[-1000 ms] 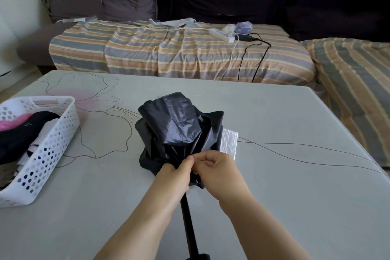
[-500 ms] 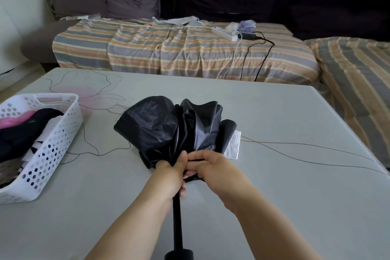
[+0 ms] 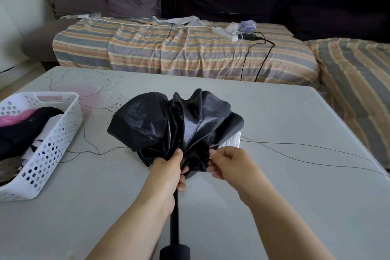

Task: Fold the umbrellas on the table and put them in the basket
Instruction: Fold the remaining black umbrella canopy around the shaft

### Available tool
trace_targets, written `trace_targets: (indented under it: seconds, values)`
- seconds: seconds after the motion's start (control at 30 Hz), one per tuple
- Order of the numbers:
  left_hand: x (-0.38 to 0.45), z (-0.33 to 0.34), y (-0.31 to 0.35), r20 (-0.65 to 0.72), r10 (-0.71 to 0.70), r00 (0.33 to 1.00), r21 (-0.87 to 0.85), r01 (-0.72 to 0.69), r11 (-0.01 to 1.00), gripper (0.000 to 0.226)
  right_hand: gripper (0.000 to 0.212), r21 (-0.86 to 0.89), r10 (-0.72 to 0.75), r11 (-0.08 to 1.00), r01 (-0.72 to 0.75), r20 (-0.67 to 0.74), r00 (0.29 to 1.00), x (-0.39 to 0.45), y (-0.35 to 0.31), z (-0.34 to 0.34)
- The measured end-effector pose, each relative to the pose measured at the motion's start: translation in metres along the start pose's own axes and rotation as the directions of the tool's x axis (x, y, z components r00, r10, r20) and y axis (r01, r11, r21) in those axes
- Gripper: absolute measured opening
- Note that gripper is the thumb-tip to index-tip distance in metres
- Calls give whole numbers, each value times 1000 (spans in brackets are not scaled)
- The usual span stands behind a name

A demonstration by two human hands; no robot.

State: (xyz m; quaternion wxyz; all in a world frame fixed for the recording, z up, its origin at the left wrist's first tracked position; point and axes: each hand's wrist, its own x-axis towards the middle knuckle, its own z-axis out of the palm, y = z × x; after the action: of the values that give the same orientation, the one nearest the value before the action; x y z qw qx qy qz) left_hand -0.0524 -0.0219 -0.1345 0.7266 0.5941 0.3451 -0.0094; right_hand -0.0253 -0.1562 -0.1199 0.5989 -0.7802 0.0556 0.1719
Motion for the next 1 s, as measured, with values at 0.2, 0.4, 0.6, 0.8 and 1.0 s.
trace_targets:
  seconds: [0.2, 0.4, 0.6, 0.8, 1.0]
  values:
    - [0, 5, -6, 11, 11, 1000, 57, -11, 998, 42, 18, -77, 5, 997, 3, 102, 995, -8, -1, 18]
    - [2, 4, -7, 35, -24, 999, 9, 24, 1000, 39, 17, -40, 27, 999, -25, 54, 998, -8, -3, 22]
    - [-5, 7, -6, 21, 39, 999, 47, -40, 998, 35, 13, 166, 101, 981, -102, 16, 995, -3, -7, 21]
    - [-15, 8, -1, 1, 113, 994, 65, -113, 992, 27, 7, 122, 68, 990, -70, 19, 997, 0, -9, 22]
    - [-20, 10, 9, -14, 188, 982, -69, -189, 980, 19, 21, 458, 80, 879, -135, 137, 987, -5, -13, 15]
